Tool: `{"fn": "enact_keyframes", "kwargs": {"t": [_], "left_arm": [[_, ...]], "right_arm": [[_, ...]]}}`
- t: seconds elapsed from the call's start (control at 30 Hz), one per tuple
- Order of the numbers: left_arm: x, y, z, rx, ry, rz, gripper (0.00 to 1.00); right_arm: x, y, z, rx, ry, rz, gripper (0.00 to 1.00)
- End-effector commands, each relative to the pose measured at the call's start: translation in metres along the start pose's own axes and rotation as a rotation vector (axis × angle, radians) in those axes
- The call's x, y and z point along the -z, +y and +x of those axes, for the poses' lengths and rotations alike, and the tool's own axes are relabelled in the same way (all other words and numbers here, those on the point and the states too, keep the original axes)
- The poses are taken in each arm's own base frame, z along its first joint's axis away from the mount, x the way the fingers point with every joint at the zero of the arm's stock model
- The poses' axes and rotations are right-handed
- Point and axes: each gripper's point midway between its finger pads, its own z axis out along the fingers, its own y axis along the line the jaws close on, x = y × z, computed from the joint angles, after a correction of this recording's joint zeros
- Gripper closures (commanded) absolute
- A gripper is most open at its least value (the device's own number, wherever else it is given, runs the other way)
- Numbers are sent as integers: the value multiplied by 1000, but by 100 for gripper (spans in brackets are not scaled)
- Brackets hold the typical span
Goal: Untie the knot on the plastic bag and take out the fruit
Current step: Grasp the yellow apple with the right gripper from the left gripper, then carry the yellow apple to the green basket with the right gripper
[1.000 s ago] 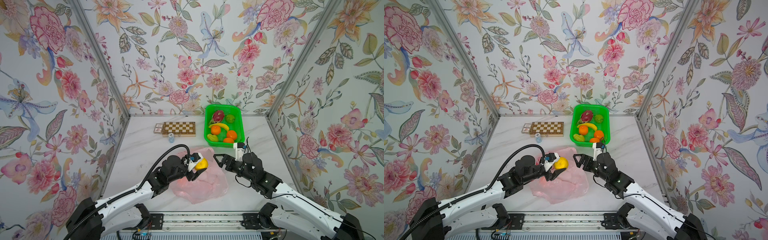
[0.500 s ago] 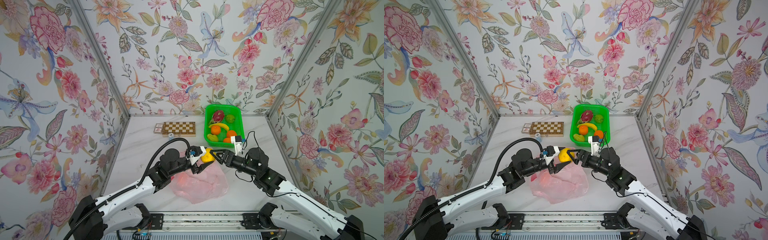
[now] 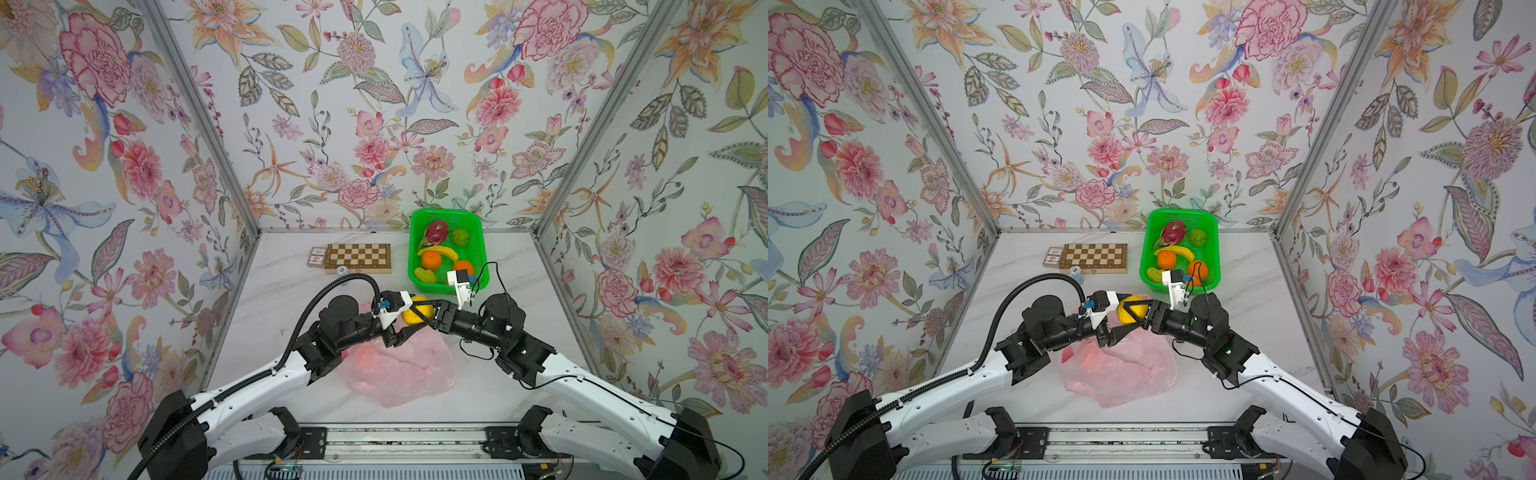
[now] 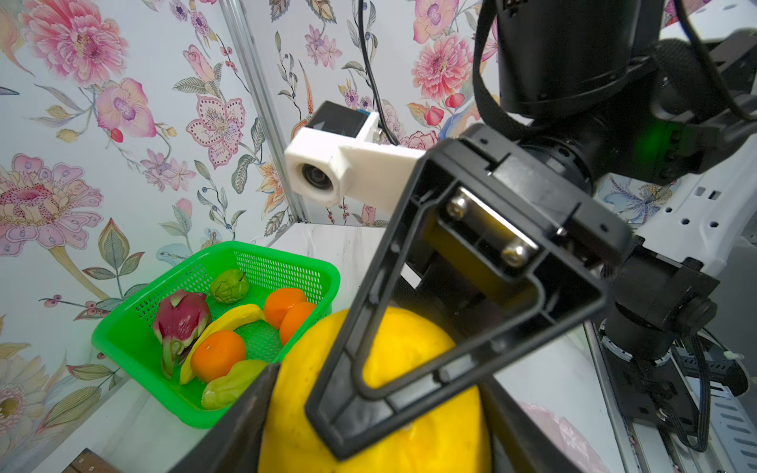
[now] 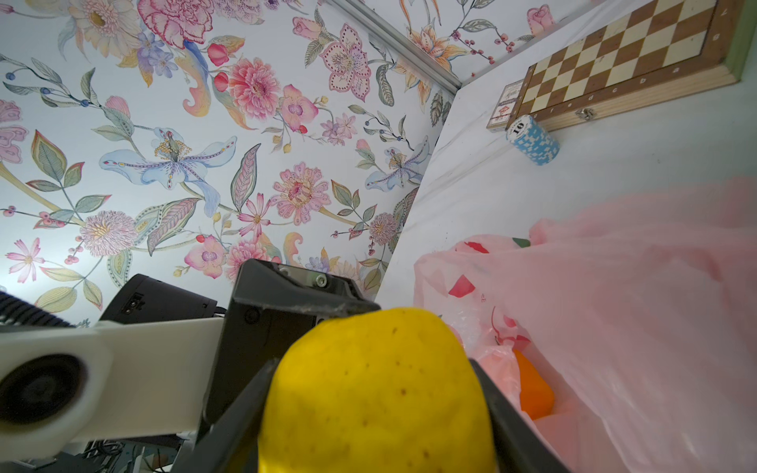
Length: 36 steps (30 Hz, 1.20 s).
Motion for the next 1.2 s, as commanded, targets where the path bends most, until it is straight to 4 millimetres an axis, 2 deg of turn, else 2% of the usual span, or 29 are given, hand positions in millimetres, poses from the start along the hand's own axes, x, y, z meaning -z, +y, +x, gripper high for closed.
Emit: {"fn": "enact_keyframes", "kwargs": {"t": [0.0, 0.13, 0.2, 0.43, 0.5, 0.57, 0.63, 0.83, 1.03, 1.17], "left_arm": [[0, 5, -19, -25, -56, -9, 42], [5, 14, -17, -12, -43, -70, 25], [9, 18, -18, -4, -42, -101, 20], [28, 25, -22, 33, -25, -176, 6], [33, 22, -23, 46, -19, -166, 1], [37, 18, -23, 63, -7, -150, 1], [41, 15, -23, 84, 10, -144, 1], [51, 14, -24, 157, 43, -152, 1], [50, 1, -27, 169, 42, -75, 1], [48, 6, -28, 159, 47, -96, 1]], "right_arm": [[0, 23, -8, 23, -17, -57, 46], [2, 23, -20, 69, -51, -22, 48], [2, 19, -31, 104, -78, 19, 49], [9, 3, -89, 200, -218, 152, 49], [10, -4, -106, 212, -243, 177, 48], [9, -12, -119, 226, -246, 200, 48], [13, -31, -139, 233, -262, 257, 47], [13, -89, -173, 269, -228, 448, 46], [13, -148, -198, 283, -204, 608, 45], [8, -184, -206, 293, -162, 690, 45]]}}
